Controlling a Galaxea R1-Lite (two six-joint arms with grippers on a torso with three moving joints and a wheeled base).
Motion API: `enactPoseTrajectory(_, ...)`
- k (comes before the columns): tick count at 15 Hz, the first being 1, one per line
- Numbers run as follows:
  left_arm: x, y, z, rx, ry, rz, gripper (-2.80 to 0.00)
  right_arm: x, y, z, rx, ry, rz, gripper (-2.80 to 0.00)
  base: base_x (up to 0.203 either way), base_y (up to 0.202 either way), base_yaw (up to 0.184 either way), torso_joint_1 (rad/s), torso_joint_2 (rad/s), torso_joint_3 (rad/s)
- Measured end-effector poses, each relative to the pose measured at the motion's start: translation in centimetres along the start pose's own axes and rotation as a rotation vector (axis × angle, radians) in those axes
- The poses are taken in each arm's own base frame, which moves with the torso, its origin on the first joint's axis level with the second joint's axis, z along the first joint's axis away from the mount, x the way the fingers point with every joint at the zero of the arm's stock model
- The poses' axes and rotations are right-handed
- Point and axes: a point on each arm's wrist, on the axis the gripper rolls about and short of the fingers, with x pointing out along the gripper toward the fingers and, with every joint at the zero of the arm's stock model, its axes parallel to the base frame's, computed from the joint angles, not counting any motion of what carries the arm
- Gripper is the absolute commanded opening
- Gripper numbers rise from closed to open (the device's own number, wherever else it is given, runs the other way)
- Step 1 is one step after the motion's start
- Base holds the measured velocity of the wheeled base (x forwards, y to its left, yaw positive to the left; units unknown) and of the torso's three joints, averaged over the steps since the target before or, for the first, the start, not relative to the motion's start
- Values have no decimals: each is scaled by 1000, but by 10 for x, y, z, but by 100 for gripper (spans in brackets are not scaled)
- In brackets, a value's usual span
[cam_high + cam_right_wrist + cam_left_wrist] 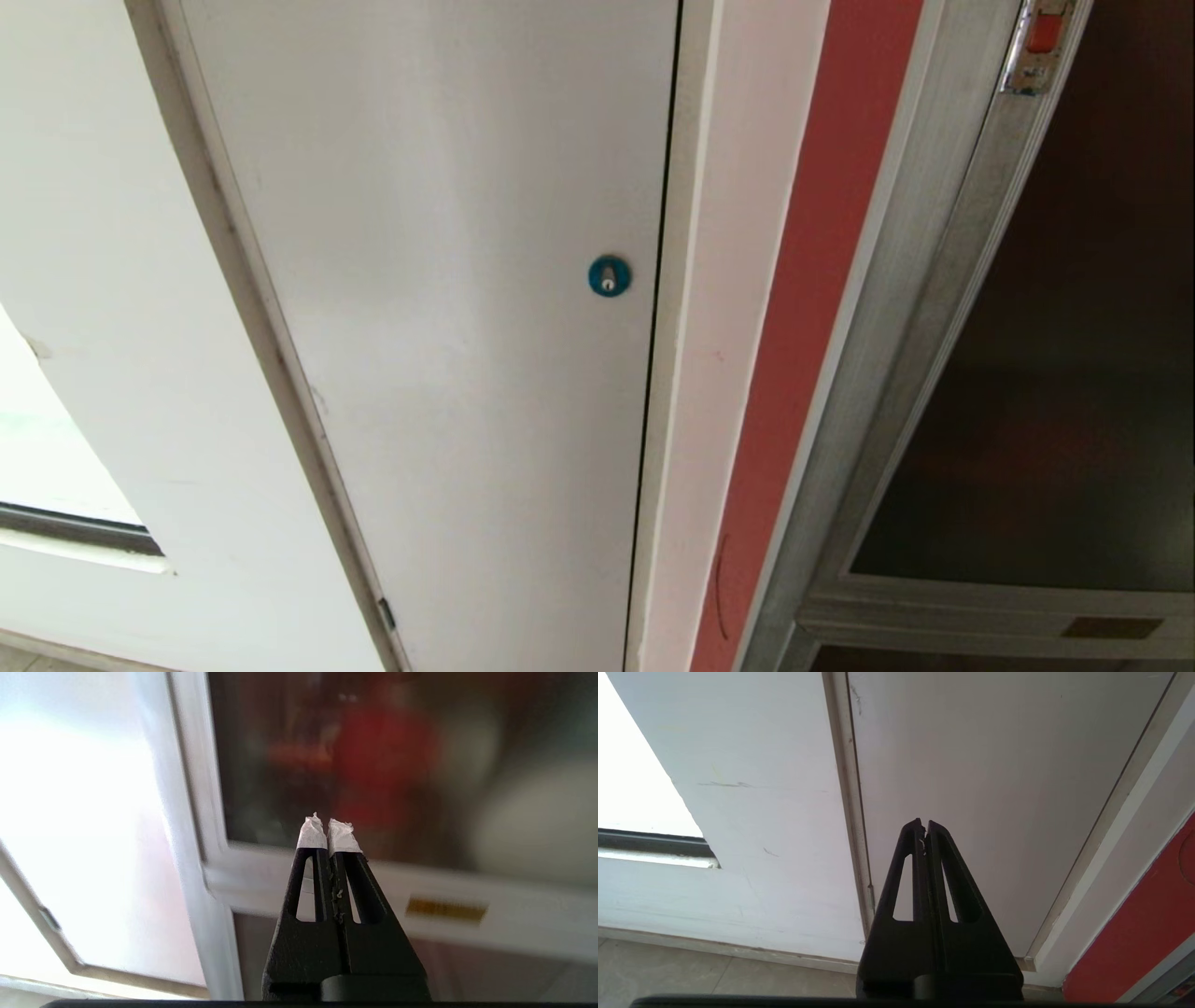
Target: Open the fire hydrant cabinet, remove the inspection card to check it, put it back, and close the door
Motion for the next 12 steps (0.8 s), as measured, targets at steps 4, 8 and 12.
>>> enactPoseTrajectory(4, 0, 0, 0, 0, 0, 0, -280, 15, 0, 73, 3, -36, 73, -280, 0, 0, 0, 0, 0, 0)
enactPoseTrajectory(8, 0, 0, 0, 0, 0, 0, -280, 44, 0, 131, 1, -51, 181, -280, 0, 0, 0, 0, 0, 0)
enactPoseTrajectory(12, 0, 0, 0, 0, 0, 0, -280, 75, 1, 163, 2, -34, 335, -280, 0, 0, 0, 0, 0, 0)
